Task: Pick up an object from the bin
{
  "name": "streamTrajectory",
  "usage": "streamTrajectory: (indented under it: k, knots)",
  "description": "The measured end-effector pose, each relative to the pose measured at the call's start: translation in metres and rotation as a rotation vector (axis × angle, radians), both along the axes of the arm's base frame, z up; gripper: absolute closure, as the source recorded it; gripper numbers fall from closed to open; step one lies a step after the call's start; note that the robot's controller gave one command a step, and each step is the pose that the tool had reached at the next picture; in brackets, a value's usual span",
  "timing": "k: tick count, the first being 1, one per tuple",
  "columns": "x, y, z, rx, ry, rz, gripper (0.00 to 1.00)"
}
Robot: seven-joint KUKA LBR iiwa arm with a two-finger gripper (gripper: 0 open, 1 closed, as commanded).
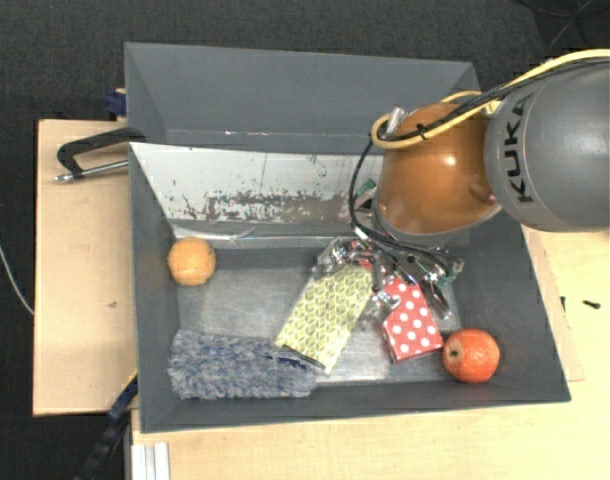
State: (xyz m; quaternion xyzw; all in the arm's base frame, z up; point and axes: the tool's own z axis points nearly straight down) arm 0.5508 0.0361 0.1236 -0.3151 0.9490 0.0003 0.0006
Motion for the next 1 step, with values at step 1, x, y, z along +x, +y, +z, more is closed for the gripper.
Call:
streamTrajectory:
  k: [1]
  knots:
    - [0.0123,0.0009,-0.0336,0.000,-0.001,0.093,0.00]
